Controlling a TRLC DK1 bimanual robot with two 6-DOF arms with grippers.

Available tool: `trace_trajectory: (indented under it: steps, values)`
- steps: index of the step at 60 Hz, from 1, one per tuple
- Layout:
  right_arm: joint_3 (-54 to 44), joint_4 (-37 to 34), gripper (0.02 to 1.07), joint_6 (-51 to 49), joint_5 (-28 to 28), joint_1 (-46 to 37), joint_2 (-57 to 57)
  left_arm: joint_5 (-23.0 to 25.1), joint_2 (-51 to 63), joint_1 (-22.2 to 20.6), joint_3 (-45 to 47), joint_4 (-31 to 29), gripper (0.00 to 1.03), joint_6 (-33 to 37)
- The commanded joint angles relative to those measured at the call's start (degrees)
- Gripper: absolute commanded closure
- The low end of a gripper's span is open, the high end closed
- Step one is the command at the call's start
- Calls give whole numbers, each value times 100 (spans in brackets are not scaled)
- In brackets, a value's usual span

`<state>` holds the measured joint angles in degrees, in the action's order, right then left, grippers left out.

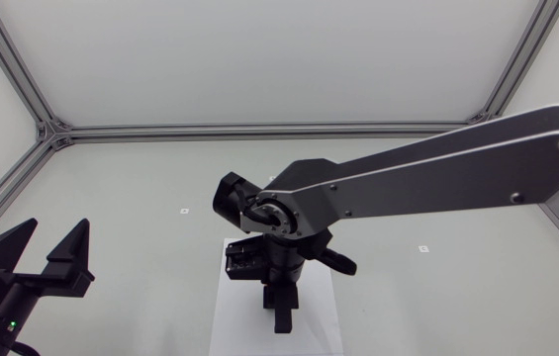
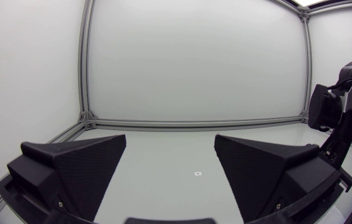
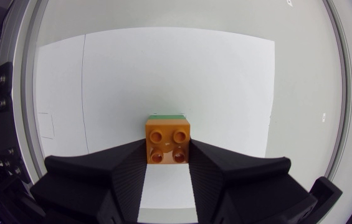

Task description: Pick up the orange 2x2 brick with the right arm and stack it on top of the green 2x2 brick in the center

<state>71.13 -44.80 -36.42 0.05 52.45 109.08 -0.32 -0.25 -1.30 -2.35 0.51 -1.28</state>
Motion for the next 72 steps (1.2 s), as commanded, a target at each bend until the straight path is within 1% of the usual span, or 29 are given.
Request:
trace_trajectory:
  steps: [1, 72]
  values:
    - [-196, -73, 88, -23, 21, -24, 26, 23, -45, 16, 235, -87, 4, 75]
    - [23, 32, 88, 74, -14, 20, 123, 23, -45, 16, 235, -78, 4, 75]
